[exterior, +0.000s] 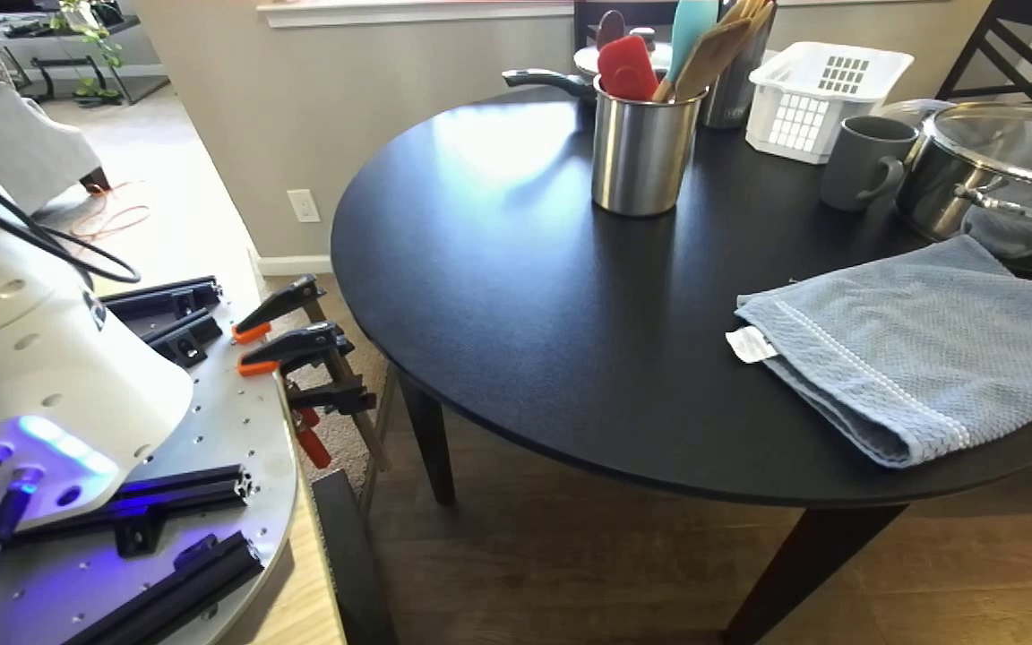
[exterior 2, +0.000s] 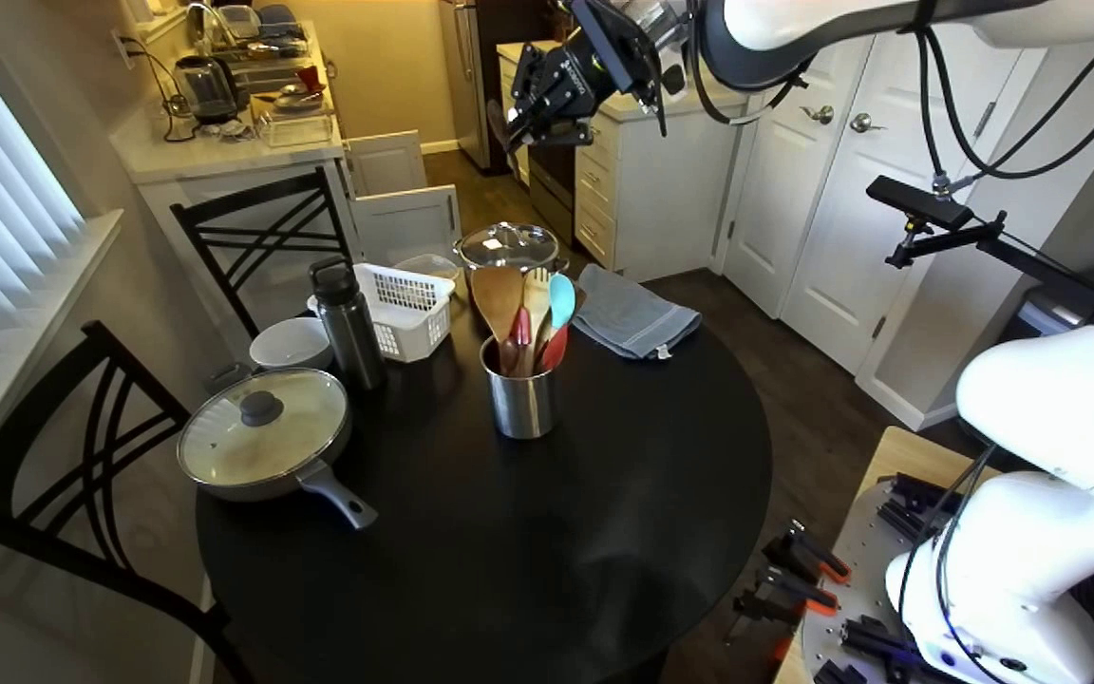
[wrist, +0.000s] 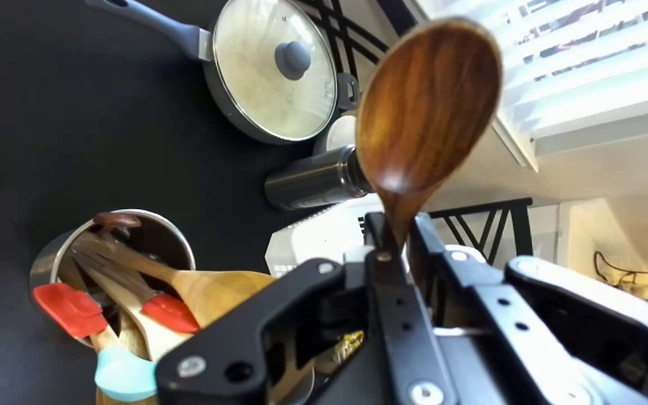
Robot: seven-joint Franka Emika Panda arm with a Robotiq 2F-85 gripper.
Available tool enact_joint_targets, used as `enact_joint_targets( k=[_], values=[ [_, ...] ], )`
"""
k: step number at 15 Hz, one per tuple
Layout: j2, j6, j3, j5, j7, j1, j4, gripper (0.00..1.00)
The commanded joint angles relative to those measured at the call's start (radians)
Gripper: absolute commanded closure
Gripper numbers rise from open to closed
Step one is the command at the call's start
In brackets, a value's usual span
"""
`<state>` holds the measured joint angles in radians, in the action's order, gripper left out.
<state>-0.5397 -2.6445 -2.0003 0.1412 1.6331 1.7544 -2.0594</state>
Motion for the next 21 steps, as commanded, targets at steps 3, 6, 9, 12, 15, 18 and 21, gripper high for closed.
enact_joint_targets(
  k=[3, 6, 9, 12, 15, 18, 21],
  values=[
    [-0.112, 0.079, 0.177, -0.278, -0.283, -0.215, 0.056, 0.97],
    [-0.115, 0.175, 0.257, -0.421, -0.356, -0.295, 0.087, 0.97],
    [-0.046, 0.264, 0.341, -0.525, -0.372, -0.332, 0.119, 0.97],
    [0.024, 0.326, 0.432, -0.596, -0.378, -0.365, 0.14, 0.97],
    [0.086, 0.377, 0.543, -0.66, -0.416, -0.422, 0.156, 0.97],
    [0.152, 0.432, 0.672, -0.745, -0.449, -0.509, 0.176, 0.97],
    [0.208, 0.488, 0.828, -0.835, -0.503, -0.626, 0.208, 0.97]
  ],
)
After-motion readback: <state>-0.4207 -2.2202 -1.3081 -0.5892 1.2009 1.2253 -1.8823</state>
